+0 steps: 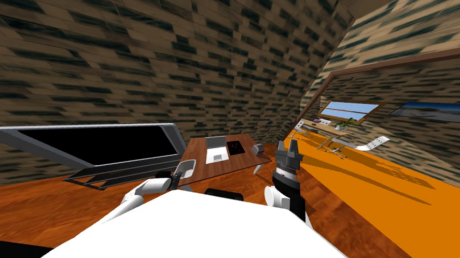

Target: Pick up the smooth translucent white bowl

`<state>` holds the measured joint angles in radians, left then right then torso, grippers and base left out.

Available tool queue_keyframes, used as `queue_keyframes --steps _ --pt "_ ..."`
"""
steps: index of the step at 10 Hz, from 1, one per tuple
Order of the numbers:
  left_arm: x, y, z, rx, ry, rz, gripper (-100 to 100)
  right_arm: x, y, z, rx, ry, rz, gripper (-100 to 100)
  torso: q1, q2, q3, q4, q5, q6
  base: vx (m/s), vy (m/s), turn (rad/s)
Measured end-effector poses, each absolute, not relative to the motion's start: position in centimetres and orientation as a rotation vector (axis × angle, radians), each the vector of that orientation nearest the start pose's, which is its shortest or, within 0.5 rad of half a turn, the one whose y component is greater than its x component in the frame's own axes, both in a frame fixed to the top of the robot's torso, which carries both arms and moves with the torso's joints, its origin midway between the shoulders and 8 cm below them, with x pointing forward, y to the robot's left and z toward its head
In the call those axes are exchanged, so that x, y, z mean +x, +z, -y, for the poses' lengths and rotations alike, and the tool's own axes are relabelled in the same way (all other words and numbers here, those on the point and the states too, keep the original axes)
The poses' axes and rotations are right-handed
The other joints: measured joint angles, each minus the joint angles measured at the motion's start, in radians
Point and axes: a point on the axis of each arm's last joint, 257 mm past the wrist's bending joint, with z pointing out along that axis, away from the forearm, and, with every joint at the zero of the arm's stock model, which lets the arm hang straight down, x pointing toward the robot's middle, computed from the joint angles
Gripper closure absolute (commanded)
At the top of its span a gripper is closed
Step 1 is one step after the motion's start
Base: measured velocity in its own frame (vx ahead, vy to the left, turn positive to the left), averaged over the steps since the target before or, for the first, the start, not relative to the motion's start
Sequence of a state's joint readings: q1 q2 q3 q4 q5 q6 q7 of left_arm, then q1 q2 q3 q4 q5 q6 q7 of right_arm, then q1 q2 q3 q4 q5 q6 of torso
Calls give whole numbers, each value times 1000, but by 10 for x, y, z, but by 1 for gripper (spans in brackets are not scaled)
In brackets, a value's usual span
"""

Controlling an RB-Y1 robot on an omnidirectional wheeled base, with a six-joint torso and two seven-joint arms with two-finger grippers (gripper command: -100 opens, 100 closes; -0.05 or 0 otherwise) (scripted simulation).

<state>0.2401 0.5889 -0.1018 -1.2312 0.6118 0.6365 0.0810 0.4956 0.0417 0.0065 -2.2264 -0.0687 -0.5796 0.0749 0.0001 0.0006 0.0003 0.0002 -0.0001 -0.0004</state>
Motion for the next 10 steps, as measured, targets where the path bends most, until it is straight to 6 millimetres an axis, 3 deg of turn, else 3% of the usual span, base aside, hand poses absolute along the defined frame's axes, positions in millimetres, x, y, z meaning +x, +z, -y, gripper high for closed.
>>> queue_keyframes --steps 2,7,10 --pt "245 -547 -485 -2268 -291 -1678 -100 339 17 290 682 1284 -529 0 -6 -5 -3 -1 -1 0 52 -74 9" --pt "235 -554 -484 -2241 -283 -1763 -100 339 17 290 682 1284 -529 0 0 0 0 0 0 0 5 -10 -2" --pt "227 -551 -508 -2295 -278 -1710 -100 339 17 290 682 1284 -529 0 -4 -3 -2 -1 -1 0 41 -50 4"
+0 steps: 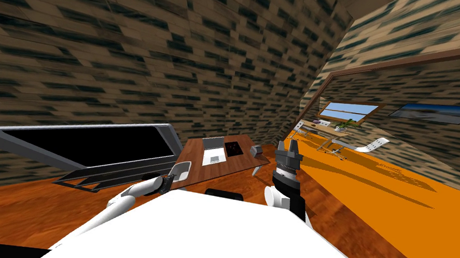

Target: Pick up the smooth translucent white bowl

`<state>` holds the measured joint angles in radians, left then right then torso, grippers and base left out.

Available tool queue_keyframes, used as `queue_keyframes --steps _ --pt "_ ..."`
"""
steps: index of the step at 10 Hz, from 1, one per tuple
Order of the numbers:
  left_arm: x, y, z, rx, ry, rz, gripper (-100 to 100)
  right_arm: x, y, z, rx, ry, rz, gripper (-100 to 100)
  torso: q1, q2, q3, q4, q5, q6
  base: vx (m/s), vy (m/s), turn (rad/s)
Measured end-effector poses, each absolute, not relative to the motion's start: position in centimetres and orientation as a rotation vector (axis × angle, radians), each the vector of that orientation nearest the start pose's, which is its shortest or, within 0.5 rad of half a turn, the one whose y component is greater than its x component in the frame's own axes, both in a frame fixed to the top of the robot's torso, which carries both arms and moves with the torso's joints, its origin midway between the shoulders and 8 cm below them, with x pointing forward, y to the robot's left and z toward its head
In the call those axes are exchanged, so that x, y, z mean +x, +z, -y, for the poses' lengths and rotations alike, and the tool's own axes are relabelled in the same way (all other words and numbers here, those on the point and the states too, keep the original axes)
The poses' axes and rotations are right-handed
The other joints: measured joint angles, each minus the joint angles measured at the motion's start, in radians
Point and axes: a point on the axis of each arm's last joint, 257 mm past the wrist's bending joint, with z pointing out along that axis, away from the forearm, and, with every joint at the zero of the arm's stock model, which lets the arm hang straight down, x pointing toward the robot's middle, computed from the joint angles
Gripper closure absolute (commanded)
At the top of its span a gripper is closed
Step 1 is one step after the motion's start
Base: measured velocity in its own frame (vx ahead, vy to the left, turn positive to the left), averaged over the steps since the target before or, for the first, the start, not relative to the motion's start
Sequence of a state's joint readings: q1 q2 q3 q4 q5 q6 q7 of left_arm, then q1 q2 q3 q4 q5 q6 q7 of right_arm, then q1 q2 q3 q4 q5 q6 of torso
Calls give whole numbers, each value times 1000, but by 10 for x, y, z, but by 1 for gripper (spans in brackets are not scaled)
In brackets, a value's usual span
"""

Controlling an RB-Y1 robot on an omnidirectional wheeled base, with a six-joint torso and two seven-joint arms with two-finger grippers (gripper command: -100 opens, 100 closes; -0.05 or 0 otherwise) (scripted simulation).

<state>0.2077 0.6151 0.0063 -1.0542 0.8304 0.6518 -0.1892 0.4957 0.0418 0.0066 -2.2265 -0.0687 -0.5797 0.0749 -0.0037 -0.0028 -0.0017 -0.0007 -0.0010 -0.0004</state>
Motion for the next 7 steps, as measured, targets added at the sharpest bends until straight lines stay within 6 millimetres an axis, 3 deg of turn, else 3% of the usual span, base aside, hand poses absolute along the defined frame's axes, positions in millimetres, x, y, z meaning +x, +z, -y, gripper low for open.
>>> queue_keyframes --steps 5,7 --pt "219 -558 -506 -2254 -280 -1787 -100 339 17 290 682 1284 -529 0 4 3 2 1 1 0 7 -7 -1" --pt "213 -557 -526 -2295 -284 -1731 -100 339 17 290 682 1284 -529 0 -2 -1 -1 0 0 0 58 -74 7"
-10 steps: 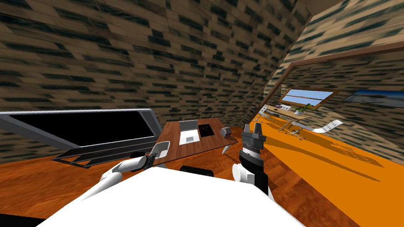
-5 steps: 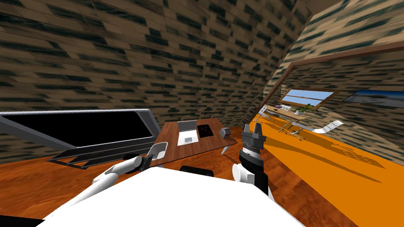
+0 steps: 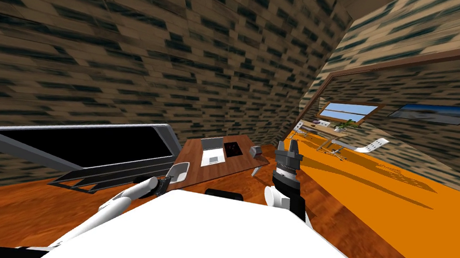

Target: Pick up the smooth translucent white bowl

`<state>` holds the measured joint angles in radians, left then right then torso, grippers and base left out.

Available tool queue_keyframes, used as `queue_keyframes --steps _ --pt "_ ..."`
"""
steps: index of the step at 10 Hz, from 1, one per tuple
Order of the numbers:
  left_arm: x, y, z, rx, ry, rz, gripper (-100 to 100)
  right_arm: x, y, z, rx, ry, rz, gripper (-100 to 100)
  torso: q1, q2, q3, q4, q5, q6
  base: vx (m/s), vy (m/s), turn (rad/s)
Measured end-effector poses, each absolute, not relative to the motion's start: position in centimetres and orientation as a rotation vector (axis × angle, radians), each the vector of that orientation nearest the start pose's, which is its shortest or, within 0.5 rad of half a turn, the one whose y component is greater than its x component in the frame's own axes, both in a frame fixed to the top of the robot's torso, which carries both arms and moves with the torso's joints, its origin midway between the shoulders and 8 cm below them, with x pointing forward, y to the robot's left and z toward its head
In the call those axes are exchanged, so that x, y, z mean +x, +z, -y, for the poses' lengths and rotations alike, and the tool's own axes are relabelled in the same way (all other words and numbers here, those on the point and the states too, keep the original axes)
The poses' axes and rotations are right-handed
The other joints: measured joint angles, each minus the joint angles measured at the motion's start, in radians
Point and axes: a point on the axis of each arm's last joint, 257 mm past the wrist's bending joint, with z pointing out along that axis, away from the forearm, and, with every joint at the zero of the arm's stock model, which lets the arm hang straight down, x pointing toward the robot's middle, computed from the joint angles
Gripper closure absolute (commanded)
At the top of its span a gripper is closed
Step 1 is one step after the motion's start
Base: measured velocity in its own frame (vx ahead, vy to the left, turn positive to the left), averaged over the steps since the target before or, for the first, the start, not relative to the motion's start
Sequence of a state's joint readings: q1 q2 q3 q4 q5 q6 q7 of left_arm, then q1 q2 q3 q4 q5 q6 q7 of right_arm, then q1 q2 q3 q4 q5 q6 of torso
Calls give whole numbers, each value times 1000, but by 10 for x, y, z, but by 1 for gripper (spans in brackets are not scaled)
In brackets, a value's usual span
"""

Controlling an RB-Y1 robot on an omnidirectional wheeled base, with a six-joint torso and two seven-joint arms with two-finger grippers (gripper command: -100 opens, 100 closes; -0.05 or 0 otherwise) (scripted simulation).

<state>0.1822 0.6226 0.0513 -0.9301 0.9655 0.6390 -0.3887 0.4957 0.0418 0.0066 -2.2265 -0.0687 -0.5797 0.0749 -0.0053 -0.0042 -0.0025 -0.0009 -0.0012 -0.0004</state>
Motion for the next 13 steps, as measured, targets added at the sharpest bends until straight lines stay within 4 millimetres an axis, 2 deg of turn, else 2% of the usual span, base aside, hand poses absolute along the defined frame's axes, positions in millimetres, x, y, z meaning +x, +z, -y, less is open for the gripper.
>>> queue_keyframes --steps 4,6,7,11,13 --pt "206 -559 -525 -2275 -297 -1782 -100 339 17 290 682 1284 -529 0 6 5 3 1 1 0 5 -19 -2" --pt "203 -555 -542 -2305 -312 -1723 -100 339 17 290 682 1284 -529 0 -1 1 1 0 0 0 51 -74 8" --pt "196 -558 -544 -2324 -313 -1712 -100 339 17 290 682 1284 -529 0 1 2 1 0 0 0 15 -6 0" --pt "194 -559 -542 -2271 -326 -1782 -100 339 17 290 682 1284 -529 0 6 5 3 1 1 0 12 -10 -3" --pt "192 -554 -557 -2297 -346 -1718 -100 339 17 290 682 1284 -529 0 -1 1 0 0 0 0 49 -77 8"
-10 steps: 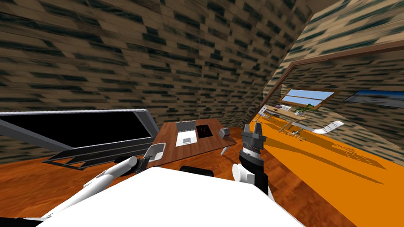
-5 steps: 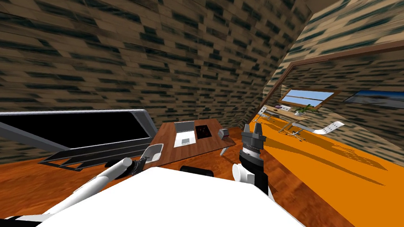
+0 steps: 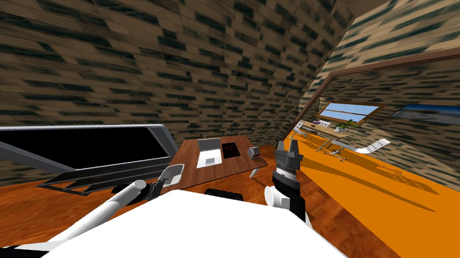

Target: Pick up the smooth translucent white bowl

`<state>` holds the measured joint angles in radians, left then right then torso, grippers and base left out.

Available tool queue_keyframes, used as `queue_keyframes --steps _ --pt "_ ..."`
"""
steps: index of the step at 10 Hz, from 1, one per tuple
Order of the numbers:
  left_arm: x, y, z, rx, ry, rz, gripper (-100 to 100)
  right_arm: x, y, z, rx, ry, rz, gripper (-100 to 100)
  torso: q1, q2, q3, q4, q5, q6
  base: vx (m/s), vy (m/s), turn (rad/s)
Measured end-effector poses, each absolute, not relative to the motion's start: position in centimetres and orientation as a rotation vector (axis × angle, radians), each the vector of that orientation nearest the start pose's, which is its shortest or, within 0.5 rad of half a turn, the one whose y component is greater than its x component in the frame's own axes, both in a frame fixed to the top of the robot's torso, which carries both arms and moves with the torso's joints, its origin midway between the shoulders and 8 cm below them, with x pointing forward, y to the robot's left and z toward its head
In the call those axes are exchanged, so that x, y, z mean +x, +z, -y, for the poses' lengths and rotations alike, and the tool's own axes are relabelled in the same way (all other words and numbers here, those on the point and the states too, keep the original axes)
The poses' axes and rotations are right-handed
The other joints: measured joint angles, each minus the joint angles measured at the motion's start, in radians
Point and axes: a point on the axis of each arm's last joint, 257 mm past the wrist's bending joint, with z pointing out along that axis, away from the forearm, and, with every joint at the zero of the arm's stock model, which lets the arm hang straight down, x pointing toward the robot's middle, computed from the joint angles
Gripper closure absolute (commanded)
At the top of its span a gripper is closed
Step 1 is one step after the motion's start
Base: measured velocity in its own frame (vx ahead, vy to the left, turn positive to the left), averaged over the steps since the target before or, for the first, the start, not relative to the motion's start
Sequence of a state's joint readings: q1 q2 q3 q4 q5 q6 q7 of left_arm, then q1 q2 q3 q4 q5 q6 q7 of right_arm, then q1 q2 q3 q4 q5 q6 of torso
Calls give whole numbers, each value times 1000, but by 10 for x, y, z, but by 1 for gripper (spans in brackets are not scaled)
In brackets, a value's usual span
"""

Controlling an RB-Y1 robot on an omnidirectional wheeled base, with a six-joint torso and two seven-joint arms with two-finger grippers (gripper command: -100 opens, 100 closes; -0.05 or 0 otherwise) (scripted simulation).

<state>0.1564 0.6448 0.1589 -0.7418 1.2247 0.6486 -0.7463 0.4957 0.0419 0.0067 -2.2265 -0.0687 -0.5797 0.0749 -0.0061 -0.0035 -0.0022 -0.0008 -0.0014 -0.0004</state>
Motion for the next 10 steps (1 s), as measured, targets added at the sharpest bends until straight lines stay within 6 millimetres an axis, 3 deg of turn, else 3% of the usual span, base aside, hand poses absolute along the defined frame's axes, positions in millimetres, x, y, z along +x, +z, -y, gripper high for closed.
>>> queue_keyframes --steps 6,8,10 --pt "184 -557 -558 -2259 -361 -1767 -100 339 17 290 682 1284 -529 0 6 4 2 1 1 0 9 -7 -2" --pt "184 -551 -574 -2283 -383 -1696 -100 339 17 290 682 1284 -529 0 0 0 0 0 0 0 52 -75 6" --pt "175 -553 -575 -2308 -398 -1666 -100 339 17 290 682 1284 -529 0 5 3 2 1 1 0 -3 -3 -1"
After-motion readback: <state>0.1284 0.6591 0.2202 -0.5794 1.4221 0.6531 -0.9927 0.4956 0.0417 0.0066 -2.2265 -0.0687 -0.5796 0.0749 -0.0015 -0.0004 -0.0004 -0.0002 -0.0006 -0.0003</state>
